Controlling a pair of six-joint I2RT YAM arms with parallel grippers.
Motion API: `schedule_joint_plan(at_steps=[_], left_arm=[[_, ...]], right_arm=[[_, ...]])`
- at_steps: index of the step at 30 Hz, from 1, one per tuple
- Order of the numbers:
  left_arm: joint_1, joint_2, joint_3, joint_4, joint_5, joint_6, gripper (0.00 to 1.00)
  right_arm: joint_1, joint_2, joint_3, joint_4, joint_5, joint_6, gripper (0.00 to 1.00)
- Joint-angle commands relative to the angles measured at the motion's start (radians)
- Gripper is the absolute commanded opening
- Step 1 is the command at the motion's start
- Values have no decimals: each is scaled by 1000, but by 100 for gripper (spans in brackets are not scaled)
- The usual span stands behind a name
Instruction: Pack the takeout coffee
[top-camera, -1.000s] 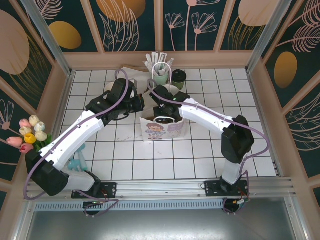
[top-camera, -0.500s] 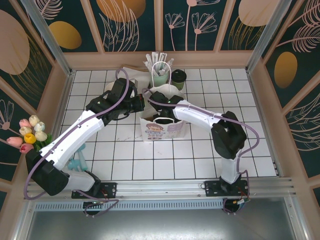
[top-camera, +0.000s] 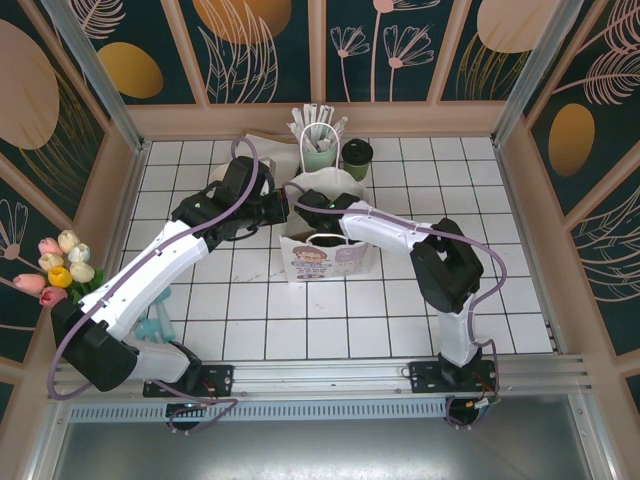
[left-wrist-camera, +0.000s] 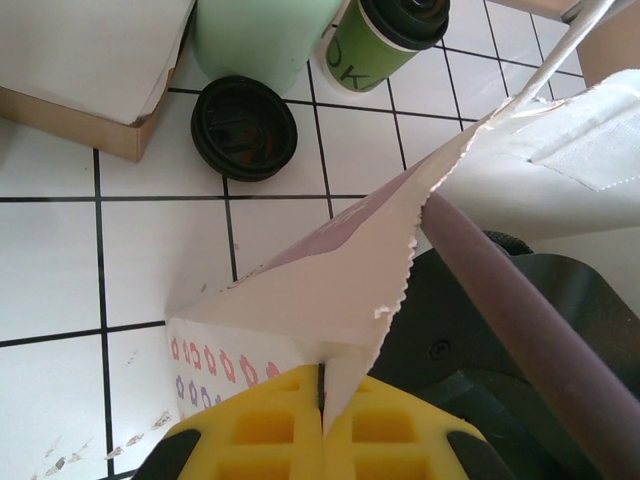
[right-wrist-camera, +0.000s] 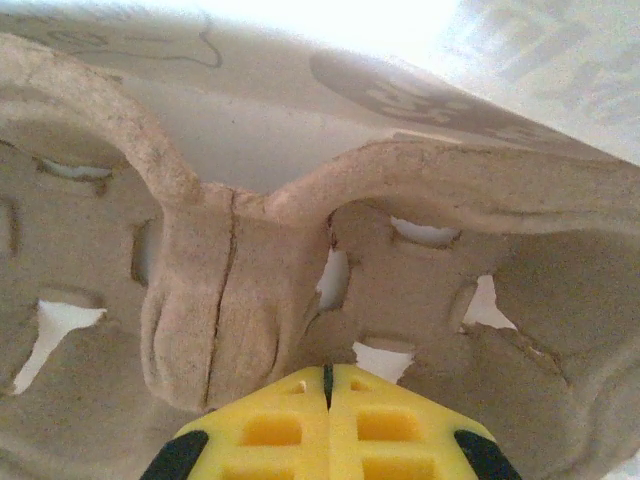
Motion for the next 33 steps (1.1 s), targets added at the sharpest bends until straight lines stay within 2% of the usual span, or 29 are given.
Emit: schedule_joint_plan(at_steps=[1,4,6,13,21,25,33], left_arm=[[2,-9,25,9,20,19,0],[2,-10,28,6,24,17,0],[2,-11,26,3,20,15,0],[1,-14,25,3,25,17,0],[2,-24,16,11,31,15,0],[1,-26,20,4,20,28,0],[3,-20,32,-18,12,27,0]], right_arm=[[1,1,35,-44,-4,-38,3],[-1,-33,7,25,-166,-72,4],[-3,-25,3,35,-201,-70,5],[-3,63,-45,48,-137,-34,6],[-3,96,-32,23,-51,-3,8],[-3,49,12,18,-74,-12,11],[-9,-118,68,72,-148,-76,24]])
